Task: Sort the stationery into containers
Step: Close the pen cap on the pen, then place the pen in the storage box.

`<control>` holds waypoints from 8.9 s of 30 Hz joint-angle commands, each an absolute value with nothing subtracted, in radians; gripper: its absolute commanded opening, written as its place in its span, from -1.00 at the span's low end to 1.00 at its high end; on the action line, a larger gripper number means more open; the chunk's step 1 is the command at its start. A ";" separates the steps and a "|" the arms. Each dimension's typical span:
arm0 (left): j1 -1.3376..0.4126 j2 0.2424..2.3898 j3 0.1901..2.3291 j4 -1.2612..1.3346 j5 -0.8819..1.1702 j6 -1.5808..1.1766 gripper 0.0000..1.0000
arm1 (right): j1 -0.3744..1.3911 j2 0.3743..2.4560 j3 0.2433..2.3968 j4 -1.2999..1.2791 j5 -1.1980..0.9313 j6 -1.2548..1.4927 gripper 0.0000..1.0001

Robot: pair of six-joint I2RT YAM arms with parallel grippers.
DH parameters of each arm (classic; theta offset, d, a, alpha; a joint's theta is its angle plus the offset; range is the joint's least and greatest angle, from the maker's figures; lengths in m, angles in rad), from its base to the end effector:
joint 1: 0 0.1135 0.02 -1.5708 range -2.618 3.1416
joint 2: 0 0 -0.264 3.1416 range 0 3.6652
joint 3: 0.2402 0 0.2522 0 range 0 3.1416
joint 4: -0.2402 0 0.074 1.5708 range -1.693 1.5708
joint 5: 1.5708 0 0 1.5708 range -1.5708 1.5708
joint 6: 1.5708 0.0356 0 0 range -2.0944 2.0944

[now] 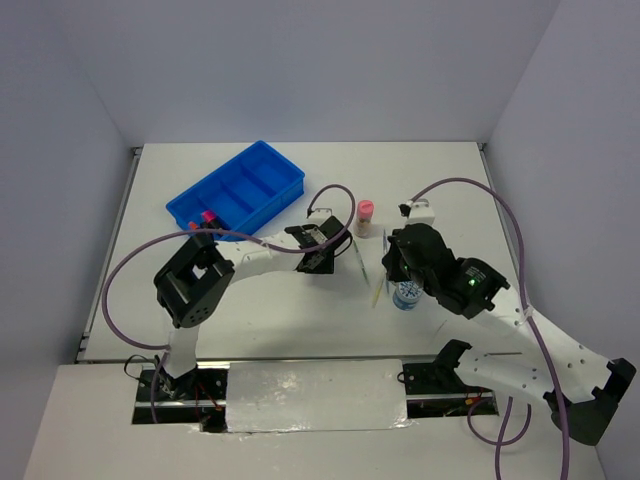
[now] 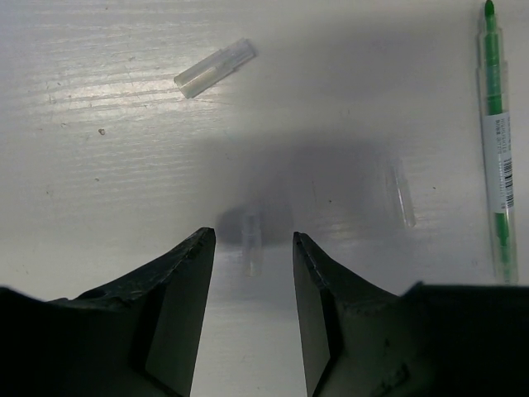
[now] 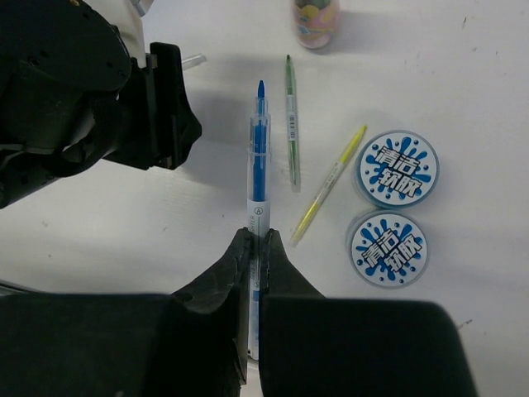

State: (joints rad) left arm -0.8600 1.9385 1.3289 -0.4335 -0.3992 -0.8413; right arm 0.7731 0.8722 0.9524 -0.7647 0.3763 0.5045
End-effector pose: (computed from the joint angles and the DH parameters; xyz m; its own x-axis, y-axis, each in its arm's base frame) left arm 0.2740 -0.2970 0.1765 -0.8011 -0.1223 -0.5860 -0.0399 0.9876 -0.1516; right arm 0.1326 0.1111 0.3274 -0.6116 0.0313 -0.7905 -0.1714 0.9702 0.1711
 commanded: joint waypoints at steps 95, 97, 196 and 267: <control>-0.859 0.879 0.456 0.755 -0.167 -0.813 -1.00 | 1.226 0.885 0.660 0.095 0.356 0.477 -1.00; -0.858 0.876 0.448 0.753 -0.172 -0.816 -1.00 | 1.226 0.882 0.658 0.097 0.356 0.479 -1.00; -0.857 0.761 0.673 0.523 0.080 -0.549 0.68 | 1.226 0.913 0.773 0.186 0.195 0.253 -1.00; -0.974 0.860 0.816 -0.024 -0.523 -0.593 -1.00 | 1.161 0.951 0.947 0.046 0.150 0.212 0.82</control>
State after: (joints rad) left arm -0.9997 0.8143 0.7429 0.2237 -0.3374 -0.5610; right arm 1.1584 1.0027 0.9783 -0.0452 0.0750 0.1810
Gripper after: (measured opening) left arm 0.240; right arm 0.860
